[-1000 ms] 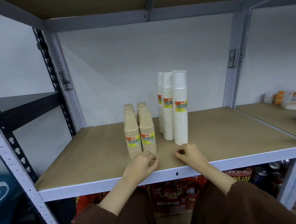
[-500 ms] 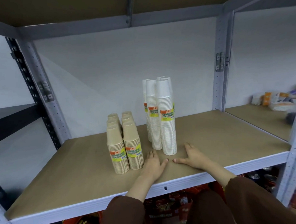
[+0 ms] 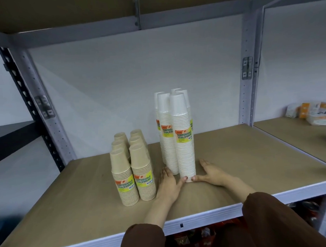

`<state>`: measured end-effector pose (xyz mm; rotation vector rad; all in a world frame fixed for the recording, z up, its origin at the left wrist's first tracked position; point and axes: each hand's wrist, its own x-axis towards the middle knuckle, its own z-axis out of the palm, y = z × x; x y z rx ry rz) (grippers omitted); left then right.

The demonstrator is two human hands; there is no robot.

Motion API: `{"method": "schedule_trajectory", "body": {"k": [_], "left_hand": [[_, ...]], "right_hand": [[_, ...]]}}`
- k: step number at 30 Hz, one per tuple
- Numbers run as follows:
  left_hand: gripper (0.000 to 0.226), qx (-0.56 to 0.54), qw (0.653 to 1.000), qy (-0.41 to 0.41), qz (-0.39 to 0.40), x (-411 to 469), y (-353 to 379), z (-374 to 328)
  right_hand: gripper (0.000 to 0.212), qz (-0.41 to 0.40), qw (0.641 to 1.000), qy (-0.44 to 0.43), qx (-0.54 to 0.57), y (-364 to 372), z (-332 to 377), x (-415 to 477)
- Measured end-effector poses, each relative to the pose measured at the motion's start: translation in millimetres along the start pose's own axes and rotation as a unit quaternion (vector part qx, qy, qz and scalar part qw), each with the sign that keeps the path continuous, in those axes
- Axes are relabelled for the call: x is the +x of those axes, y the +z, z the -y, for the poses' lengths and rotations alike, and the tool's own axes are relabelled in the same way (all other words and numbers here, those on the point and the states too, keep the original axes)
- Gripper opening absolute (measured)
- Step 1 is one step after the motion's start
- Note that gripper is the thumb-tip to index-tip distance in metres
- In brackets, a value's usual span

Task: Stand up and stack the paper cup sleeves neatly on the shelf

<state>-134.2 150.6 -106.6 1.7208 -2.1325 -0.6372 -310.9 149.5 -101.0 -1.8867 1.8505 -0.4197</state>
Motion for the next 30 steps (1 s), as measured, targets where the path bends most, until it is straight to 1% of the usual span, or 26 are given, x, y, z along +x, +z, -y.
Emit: {"method": "schedule_trajectory", "body": {"k": [5, 12, 18, 26, 30], "left_hand": [[0.082, 0.003, 1.0, 0.0, -0.002, 1, 1, 1], [0.076, 0.016, 1.0, 0.002, -0.016, 0, 3, 1], [0.081, 0.036, 0.999, -0.004, -0.01, -1, 4, 1], [0.079, 0.056, 0.998, -0.003, -0.004, 0, 4, 2], [0.075, 0.067, 0.998, -0.006, -0.007, -8, 4, -1]], "right_hand": [[0.091, -0.013, 0.999, -0.038, 0.007, 1, -1, 1], [0.086, -0.03, 0.999, -0.045, -0.006, 6, -1, 3], [0.098, 0.004, 0.999, -0.027, -0.023, 1, -3, 11], [0.092, -0.001, 0.998, -0.044, -0.049, 3, -5, 13], [0.095, -0.004, 0.997, -0.041, -0.063, 5, -5, 6]]}}
